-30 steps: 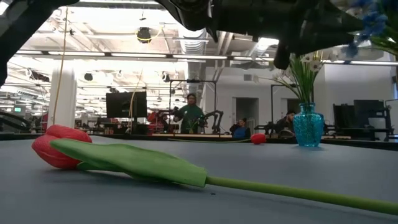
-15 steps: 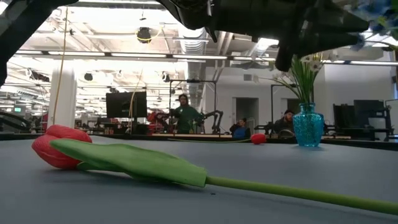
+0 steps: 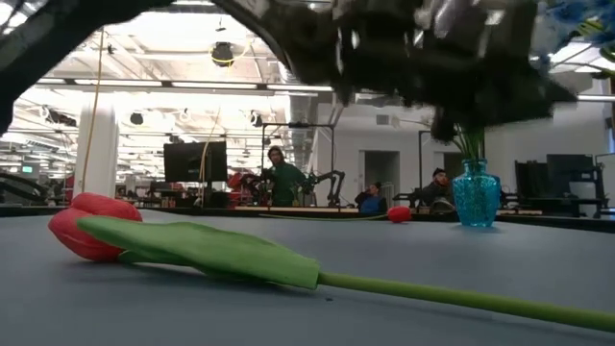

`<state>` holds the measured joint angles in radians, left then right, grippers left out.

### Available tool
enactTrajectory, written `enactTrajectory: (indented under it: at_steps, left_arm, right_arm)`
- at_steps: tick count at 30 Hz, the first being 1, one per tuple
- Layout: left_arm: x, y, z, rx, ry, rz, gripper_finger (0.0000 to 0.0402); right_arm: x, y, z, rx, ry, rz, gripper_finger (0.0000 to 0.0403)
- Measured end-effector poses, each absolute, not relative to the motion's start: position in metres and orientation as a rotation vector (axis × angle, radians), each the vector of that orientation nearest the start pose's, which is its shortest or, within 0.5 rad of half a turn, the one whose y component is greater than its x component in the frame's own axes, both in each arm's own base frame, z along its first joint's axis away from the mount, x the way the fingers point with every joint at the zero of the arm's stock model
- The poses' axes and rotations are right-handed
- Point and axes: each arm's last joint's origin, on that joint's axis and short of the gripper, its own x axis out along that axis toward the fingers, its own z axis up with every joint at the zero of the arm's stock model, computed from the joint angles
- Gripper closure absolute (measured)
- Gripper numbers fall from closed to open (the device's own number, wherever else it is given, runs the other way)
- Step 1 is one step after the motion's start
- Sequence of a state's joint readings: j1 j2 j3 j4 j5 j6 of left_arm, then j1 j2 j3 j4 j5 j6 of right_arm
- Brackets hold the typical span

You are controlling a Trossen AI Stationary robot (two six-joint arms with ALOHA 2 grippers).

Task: Sort flowers into vase by color
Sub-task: Put the blue flowers into the violet vase, then adjust the violet vase

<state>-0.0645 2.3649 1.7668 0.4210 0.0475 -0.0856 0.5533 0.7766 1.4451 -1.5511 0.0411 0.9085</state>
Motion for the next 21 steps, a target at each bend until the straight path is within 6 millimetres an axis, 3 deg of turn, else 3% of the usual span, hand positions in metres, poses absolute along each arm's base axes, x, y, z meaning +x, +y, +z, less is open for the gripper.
enactTrajectory:
  at_steps: [6,11,14,21]
  left_arm:
    - [0.575,-0.009,0.157,-0.235,0.085,-0.074,0.0201]
    - [0.609,-0.011,0.153,-0.232,0.024,-0.104,0.0162]
    - [0.608,-0.01,0.144,-0.189,-0.104,-0.057,0.0144]
    - [0.608,0.01,0.133,-0.218,-0.018,-0.009,0.012]
  right_arm:
    - [0.04,0.018,0.439,0.614,0.725,0.014,0.0184]
    - [0.042,0.016,0.447,0.62,0.602,-0.015,0.0185]
    - [0.045,0.017,0.448,0.614,0.593,-0.019,0.0185]
    - [0.051,0.02,0.446,0.607,0.599,-0.058,0.0185]
